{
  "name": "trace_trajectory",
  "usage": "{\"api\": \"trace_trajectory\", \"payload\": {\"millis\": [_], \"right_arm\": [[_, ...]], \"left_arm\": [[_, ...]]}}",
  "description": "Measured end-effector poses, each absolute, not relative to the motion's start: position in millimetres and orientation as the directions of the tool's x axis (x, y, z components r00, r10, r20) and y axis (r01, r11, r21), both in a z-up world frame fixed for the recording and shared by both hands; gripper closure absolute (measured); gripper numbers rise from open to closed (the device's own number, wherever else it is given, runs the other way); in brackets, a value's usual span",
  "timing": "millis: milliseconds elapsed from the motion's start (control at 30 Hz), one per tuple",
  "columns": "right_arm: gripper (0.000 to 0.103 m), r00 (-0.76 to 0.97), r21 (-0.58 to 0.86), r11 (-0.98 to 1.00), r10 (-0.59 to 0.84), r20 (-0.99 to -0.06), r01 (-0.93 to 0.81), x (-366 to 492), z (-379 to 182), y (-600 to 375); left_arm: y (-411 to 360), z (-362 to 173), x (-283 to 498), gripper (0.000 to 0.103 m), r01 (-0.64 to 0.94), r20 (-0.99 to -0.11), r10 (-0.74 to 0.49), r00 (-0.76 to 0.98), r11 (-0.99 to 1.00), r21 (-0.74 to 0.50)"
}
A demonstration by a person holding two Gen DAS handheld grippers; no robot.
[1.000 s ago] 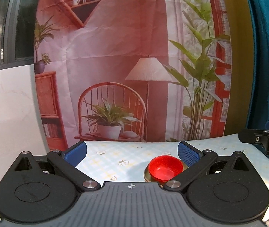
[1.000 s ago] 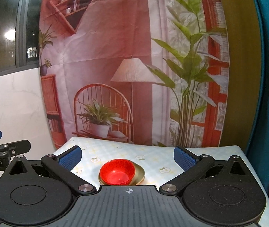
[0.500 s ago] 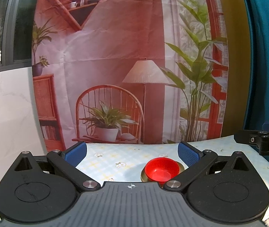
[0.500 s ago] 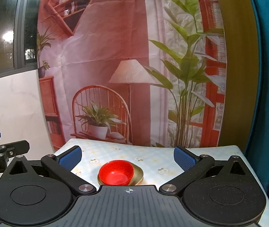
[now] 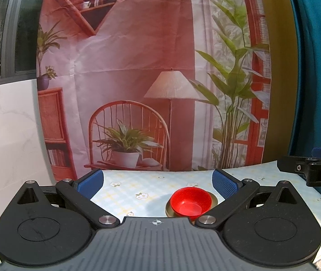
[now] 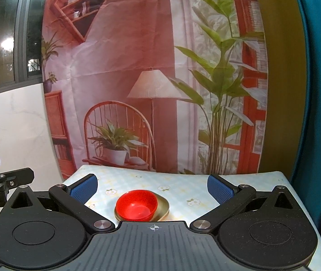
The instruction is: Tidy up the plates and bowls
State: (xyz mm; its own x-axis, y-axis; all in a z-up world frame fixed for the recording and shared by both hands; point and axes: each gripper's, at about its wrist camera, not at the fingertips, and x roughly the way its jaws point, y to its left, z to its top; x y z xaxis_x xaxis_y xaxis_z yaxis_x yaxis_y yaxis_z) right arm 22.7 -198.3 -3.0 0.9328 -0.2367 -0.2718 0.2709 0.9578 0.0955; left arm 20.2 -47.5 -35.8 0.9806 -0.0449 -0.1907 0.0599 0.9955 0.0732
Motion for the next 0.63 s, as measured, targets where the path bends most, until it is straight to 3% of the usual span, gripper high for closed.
{"api": "trace_trajectory", "payload": {"millis": [633], "right_arm": [[0.0,0.928,0.104,0.956,-0.236,-0.289,0.275,24.1,-7.1,-199.4]], "left_arm": [[-43.1,-37.5,22.5,0.0,0.063,-0.193,-0.046,0.98,0.994,0.084]]}}
